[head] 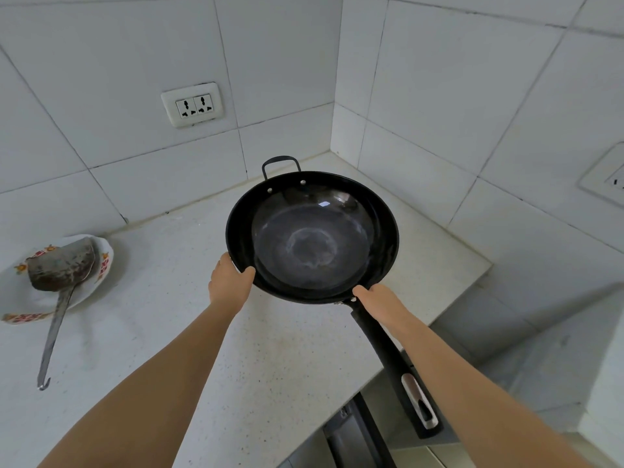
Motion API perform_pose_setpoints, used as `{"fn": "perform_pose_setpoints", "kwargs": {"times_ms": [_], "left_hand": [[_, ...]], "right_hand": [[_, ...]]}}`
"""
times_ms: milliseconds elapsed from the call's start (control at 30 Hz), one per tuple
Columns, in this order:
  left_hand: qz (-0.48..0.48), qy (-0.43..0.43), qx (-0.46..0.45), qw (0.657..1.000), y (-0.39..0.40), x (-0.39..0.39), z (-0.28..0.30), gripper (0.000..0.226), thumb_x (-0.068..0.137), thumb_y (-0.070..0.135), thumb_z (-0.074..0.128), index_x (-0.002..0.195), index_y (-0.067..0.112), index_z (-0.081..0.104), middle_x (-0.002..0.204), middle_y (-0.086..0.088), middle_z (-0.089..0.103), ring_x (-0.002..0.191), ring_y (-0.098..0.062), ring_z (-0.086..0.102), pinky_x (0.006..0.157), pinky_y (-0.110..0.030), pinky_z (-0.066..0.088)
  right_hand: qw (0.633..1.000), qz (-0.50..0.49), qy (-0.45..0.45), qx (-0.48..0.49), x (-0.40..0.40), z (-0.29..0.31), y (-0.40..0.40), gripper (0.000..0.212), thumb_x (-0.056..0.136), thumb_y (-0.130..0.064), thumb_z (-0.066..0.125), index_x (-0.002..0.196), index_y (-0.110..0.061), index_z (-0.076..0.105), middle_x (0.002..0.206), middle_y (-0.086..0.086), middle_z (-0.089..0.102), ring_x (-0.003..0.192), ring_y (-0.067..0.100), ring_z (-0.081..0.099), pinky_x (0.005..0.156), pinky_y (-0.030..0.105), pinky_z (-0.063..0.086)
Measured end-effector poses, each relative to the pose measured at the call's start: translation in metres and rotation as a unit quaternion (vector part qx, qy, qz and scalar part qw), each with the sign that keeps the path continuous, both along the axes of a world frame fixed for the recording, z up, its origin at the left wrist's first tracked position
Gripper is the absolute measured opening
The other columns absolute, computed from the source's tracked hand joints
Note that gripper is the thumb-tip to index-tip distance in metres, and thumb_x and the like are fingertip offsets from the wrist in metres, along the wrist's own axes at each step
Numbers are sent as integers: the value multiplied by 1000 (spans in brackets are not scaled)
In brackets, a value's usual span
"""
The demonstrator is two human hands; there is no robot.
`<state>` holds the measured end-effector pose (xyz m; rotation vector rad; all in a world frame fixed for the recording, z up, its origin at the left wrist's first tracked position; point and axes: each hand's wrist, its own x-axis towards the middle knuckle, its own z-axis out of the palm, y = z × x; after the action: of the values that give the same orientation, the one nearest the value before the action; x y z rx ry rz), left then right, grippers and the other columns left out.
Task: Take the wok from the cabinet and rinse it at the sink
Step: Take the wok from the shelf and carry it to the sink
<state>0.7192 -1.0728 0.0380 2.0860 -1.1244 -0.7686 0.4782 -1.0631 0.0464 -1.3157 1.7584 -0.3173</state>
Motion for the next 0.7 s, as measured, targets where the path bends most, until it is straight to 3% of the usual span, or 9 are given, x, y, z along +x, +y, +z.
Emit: {"fn": "perform_pose_setpoints", "kwargs": {"times_ms": [100,200,267,367,567,700], "left_hand": [[5,3,-1,1000,1,3,2,49,92,18,52,139,10,38,138,-13,48,123,-33,50,101,-49,45],[-4,-5,8,1000,4,8,2,55,92,23,54,142,12,34,142,-12,45,127,-34,47,103,-49,43],[-7,7,12,1000,5,10,2,60,92,25,55,145,13,30,145,-11,42,129,-34,45,104,-51,42],[7,60,10,998,4,11,3,62,92,20,56,147,14,26,145,-12,43,129,-34,45,103,-49,42],[29,138,-2,990,1,13,4,60,93,13,51,148,16,26,136,-16,51,124,-33,49,103,-48,40],[46,187,-9,981,-2,14,8,56,96,11,46,148,18,26,142,-14,45,130,-33,42,107,-49,35]], "right_hand": [[1000,-16,-3,7,-3,0,-5,27,94,-23,38,71,-11,44,77,10,53,64,18,44,60,28,33],[999,-32,-25,28,-7,2,-12,28,96,-23,35,104,-2,53,99,20,68,65,25,59,60,28,46],[997,-45,-39,55,-8,5,-14,31,99,-24,32,117,-3,46,94,16,70,62,25,65,53,27,48],[995,-51,-40,77,-7,8,-16,36,100,-26,28,125,-4,41,83,12,69,61,25,66,60,30,51],[994,-69,-31,76,-5,9,-17,39,100,-24,28,126,0,45,72,8,63,51,16,56,47,22,44],[995,-76,-25,56,-4,4,-20,38,100,-23,31,125,2,45,72,11,61,52,17,55,52,23,46]]}}
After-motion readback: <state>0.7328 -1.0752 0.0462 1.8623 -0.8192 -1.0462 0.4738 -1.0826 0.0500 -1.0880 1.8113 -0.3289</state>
